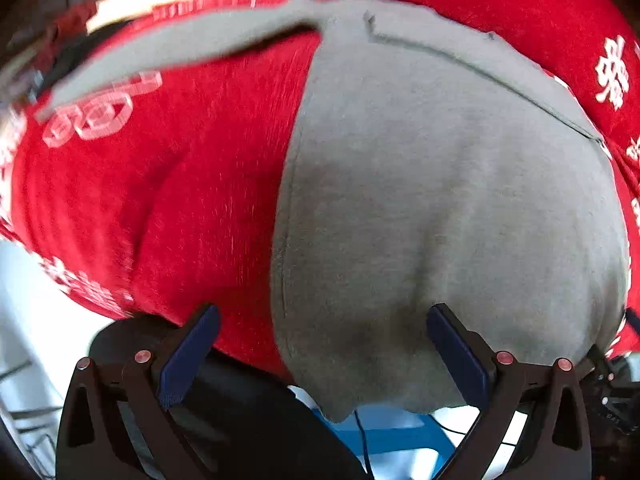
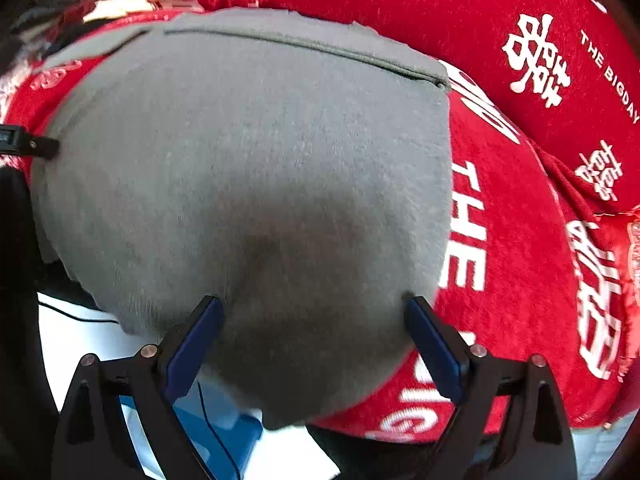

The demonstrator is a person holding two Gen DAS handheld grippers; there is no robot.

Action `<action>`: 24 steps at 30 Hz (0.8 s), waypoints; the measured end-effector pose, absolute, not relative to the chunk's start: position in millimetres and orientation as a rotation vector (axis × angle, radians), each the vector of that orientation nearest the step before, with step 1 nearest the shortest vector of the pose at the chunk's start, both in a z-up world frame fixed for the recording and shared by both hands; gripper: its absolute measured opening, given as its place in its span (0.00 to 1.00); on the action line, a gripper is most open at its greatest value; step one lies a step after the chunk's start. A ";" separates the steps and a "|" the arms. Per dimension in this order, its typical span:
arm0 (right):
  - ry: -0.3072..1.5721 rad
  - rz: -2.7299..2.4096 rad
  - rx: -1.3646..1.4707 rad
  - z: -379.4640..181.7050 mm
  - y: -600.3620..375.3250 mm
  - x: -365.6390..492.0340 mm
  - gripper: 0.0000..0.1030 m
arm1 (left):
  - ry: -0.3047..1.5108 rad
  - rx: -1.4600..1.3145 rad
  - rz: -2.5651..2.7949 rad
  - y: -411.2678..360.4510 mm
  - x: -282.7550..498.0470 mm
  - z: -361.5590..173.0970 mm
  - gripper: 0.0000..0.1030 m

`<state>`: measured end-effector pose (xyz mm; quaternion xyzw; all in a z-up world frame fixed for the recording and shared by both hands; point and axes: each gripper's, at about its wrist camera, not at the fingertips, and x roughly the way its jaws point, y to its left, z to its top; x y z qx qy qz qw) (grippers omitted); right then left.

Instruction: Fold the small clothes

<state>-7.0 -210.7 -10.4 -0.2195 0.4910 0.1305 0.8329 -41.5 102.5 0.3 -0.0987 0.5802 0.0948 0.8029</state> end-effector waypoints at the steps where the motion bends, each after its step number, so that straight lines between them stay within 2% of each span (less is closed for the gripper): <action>1: 1.027 0.261 -0.481 -7.8 -206.7 -10.8 0.91 | 1.222 -0.190 0.180 92.7 -43.0 6.8 1.00; 3: 0.976 0.325 -0.480 -0.2 -194.9 -19.1 0.91 | 1.214 -0.155 0.120 72.5 -43.1 10.0 1.00; 6: 0.986 0.401 -0.579 -19.2 -171.6 -29.6 0.91 | 1.287 -0.043 0.124 55.4 -36.7 -14.4 1.00; 9: 1.008 0.375 -0.703 -41.3 -176.3 -31.9 0.93 | 1.334 -0.251 0.136 86.8 -41.2 -24.1 1.00; 13: 1.072 0.301 -0.709 -41.1 -207.5 -28.9 0.93 | 1.362 -0.315 0.218 117.9 -57.4 -21.8 1.00; 16: 1.081 0.280 -0.637 -23.9 -222.9 -18.2 0.93 | 1.303 -0.185 0.316 115.5 -67.1 -2.1 1.00; 19: 1.051 0.325 -0.533 -3.9 -215.5 -12.2 0.93 | 1.258 -0.215 0.257 107.0 -57.9 10.5 1.00; 24: 1.026 0.403 -0.466 -7.2 -169.3 11.2 0.93 | 1.324 -0.160 0.281 84.0 -27.8 -7.7 1.00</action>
